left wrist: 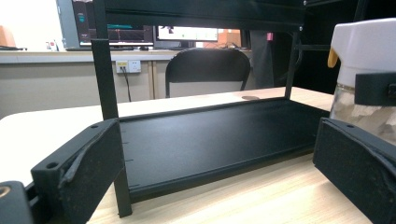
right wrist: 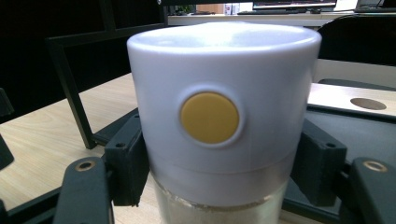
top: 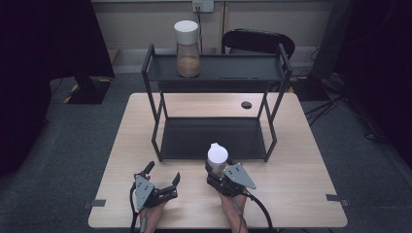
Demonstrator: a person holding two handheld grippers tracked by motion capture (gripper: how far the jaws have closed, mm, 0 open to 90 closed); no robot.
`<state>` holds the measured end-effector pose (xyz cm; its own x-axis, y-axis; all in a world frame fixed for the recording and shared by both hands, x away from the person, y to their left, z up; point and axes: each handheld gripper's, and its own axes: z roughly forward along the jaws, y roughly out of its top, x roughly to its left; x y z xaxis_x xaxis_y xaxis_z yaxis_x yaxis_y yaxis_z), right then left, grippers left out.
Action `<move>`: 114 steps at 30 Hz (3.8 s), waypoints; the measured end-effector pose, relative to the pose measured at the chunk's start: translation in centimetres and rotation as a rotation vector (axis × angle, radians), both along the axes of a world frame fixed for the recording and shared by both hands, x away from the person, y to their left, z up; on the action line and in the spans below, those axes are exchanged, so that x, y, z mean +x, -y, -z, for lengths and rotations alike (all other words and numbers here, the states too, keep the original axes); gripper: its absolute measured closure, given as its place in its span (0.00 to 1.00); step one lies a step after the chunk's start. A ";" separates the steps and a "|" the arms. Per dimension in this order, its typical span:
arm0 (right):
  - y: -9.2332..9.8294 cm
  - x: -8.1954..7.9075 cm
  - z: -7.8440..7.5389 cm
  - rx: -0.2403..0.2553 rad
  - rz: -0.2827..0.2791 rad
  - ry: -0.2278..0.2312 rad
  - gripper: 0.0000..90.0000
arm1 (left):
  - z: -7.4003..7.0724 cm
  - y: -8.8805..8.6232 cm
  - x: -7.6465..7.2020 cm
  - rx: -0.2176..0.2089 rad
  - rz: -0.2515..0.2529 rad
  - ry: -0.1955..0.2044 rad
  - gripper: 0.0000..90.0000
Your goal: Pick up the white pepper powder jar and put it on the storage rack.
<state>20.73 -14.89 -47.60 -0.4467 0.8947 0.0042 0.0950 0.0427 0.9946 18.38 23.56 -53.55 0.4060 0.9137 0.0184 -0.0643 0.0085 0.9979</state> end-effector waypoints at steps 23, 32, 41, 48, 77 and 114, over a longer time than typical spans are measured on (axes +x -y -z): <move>1.5 -0.2 -3.1 0.008 -0.006 0.016 0.34 | 0.0 0.0 0.0 -0.001 0.000 0.000 0.01; 2.2 -0.2 -4.8 0.009 0.010 0.051 0.34 | 0.0 0.0 0.0 0.000 0.000 0.000 0.01; 2.6 0.0 -6.3 0.000 0.016 0.061 0.34 | 0.0 0.0 0.0 0.000 0.000 0.000 0.01; 2.9 0.3 -7.7 0.004 0.009 0.084 0.34 | 0.0 0.0 0.0 0.000 -0.003 0.000 0.01; 2.6 2.7 -14.5 0.032 -0.031 0.174 0.34 | 0.0 0.0 0.0 0.000 -0.003 -0.001 0.01; 2.0 6.8 -22.3 0.088 -0.009 0.241 0.34 | 0.0 0.3 -0.1 -0.002 -0.016 0.000 0.02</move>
